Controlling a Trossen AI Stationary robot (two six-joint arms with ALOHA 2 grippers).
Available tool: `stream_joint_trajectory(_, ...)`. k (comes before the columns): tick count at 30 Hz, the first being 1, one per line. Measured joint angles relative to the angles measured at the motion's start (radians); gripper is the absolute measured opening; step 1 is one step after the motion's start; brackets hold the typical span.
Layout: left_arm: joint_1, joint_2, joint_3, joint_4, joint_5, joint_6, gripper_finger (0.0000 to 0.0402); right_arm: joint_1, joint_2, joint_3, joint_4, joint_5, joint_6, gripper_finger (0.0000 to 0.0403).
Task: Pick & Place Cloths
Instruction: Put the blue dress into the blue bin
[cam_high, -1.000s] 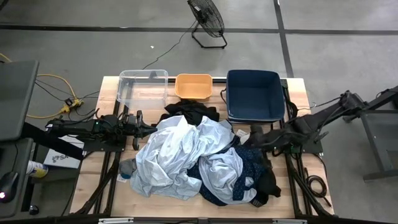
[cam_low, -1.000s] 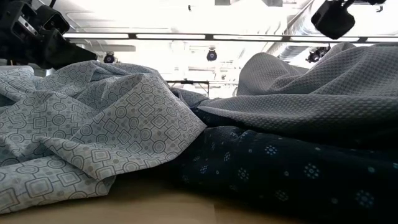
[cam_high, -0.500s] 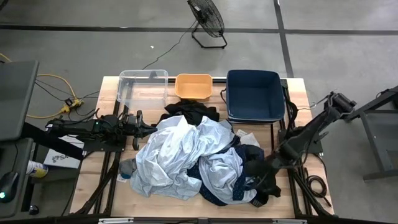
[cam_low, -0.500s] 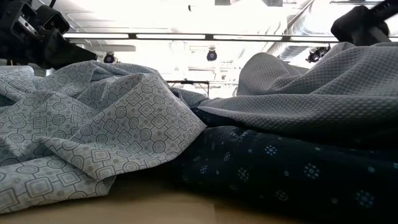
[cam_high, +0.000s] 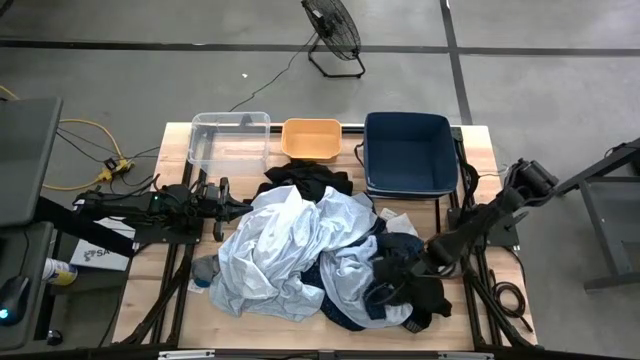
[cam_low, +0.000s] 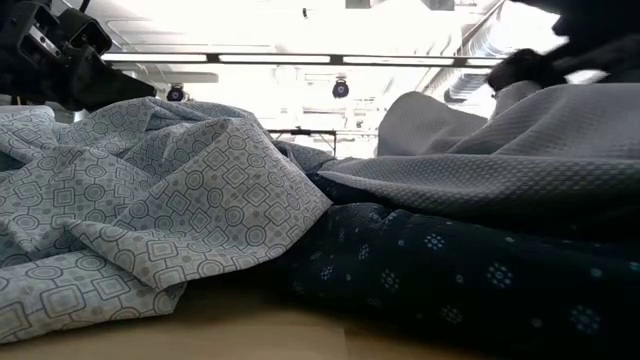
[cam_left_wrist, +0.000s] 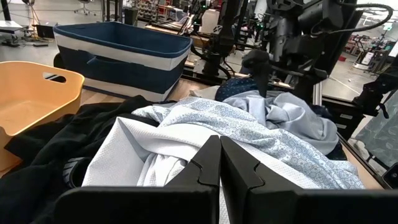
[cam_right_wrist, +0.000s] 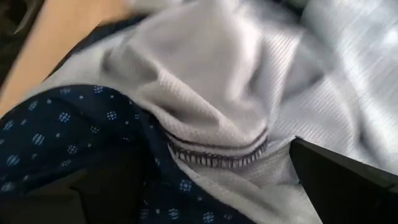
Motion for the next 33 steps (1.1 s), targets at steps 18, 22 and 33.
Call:
stream_joint_trajectory(18, 0.000, 0.000, 0.000, 0.000, 0.000, 0.000, 0.0000, -0.127, 0.057, 0.092, -0.112, -0.255, 0.710, 0.0390)
stream_joint_trajectory(22, 0.000, 0.000, 0.000, 0.000, 0.000, 0.000, 0.0000, -0.123, 0.057, 0.129, -0.226, -0.330, 0.867, 0.0390)
stream_joint_trajectory(33, 0.000, 0.000, 0.000, 0.000, 0.000, 0.000, 0.0000, -0.136, 0.073, 0.131, -0.315, -0.338, 1.034, 0.0359)
